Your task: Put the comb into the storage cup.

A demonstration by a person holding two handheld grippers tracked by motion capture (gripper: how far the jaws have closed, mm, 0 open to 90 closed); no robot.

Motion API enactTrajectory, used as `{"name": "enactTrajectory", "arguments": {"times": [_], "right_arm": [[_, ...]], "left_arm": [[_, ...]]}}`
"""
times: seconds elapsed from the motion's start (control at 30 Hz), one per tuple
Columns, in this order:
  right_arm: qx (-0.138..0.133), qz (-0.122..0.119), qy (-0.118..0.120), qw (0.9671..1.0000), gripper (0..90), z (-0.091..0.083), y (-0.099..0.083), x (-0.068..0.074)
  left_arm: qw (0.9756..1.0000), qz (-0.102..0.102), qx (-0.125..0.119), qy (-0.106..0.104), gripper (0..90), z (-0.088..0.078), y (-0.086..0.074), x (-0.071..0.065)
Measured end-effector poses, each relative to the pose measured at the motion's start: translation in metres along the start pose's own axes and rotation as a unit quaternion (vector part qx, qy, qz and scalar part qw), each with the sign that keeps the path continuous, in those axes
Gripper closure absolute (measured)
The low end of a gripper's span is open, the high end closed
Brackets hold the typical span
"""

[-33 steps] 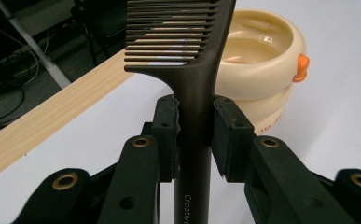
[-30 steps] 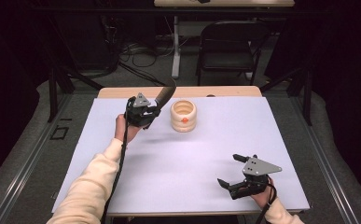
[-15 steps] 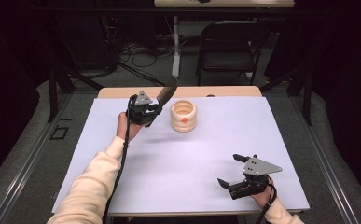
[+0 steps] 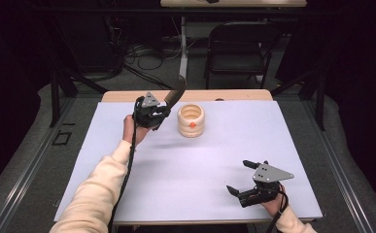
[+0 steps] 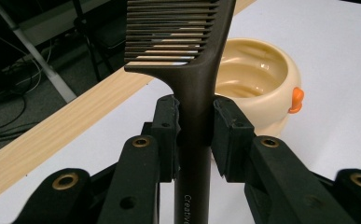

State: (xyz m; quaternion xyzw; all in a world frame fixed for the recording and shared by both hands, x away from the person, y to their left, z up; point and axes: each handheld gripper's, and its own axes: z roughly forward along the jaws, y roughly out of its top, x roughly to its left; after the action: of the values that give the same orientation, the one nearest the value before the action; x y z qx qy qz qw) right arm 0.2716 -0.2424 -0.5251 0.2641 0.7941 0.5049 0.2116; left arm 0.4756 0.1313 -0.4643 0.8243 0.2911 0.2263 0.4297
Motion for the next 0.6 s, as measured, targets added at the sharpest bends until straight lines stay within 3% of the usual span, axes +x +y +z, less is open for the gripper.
{"name": "enactTrajectory", "arguments": {"times": [0.6], "right_arm": [[0.0, 0.001, -0.001, 1.0, 0.0, -0.0002, 0.0, 0.0001]], "left_arm": [[1.0, -0.002, -0.004, 0.0, 72.6, 0.0032, 0.0048, -0.001]]}}
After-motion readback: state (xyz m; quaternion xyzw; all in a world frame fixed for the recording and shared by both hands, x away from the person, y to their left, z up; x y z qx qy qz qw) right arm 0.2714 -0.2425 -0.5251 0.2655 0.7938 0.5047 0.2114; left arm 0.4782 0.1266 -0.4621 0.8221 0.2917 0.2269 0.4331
